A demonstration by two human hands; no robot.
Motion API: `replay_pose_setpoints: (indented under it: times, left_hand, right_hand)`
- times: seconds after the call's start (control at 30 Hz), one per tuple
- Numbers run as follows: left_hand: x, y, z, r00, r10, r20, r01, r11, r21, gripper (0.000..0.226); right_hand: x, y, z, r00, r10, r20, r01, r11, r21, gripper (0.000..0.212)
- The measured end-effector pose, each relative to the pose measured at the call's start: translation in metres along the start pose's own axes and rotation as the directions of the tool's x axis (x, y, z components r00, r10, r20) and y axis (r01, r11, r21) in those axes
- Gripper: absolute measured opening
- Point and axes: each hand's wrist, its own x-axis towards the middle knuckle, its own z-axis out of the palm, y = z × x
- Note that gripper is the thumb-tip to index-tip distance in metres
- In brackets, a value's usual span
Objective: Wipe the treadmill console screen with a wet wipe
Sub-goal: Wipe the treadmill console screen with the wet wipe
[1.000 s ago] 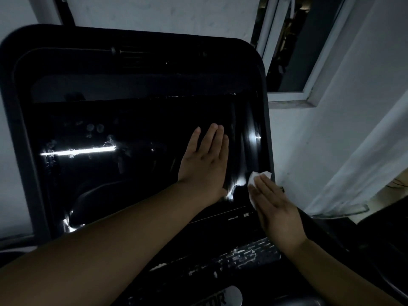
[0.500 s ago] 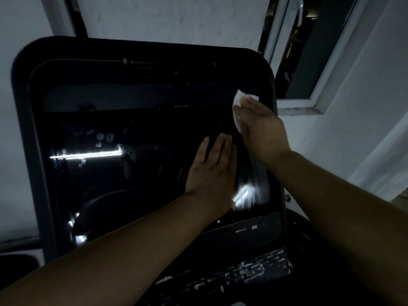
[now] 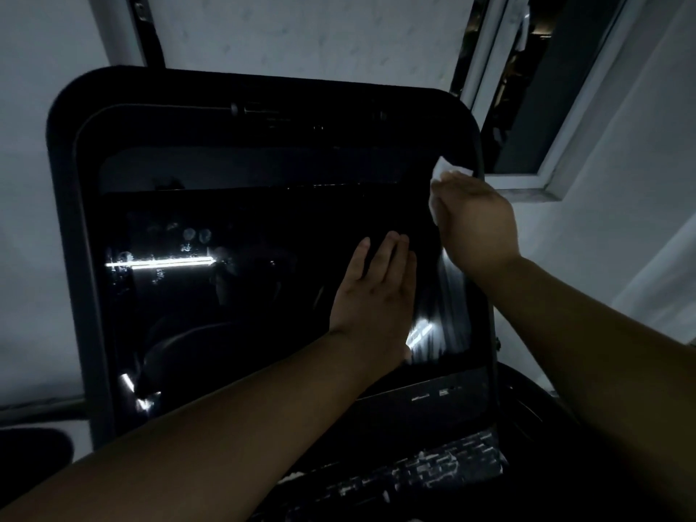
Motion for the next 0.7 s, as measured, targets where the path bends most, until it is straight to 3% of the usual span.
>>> replay_pose_setpoints:
  times: [0.2, 0.37, 0.5, 0.7]
  left_hand:
    - [0.001, 0.001, -0.003, 1.0, -0.002, 0.026, 0.002, 1.0, 0.0, 0.128]
    - [0.0, 0.0, -0.002, 1.0, -0.011, 0.011, 0.011, 1.0, -0.006, 0.127]
    - [0.0, 0.0, -0.002, 1.0, -0.008, 0.01, 0.008, 1.0, -0.015, 0.127]
    - [-0.001, 0.0, -0.001, 1.0, -0.003, 0.001, 0.003, 1.0, -0.027, 0.13]
  right_hand:
    - [0.001, -0.034, 0.0, 0.994, -0.067, 0.085, 0.059, 0.995, 0.085, 0.035]
    - [-0.005, -0.006, -0.002, 0.997, -0.042, 0.063, 0.039, 0.999, 0.038, 0.032]
    - [-0.01, 0.011, -0.007, 0.99, 0.0, 0.139, -0.001, 1.0, 0.004, 0.043]
    - [-0.056, -0.002, -0.019, 0.979, -0.013, 0.205, 0.004, 0.999, 0.042, 0.037]
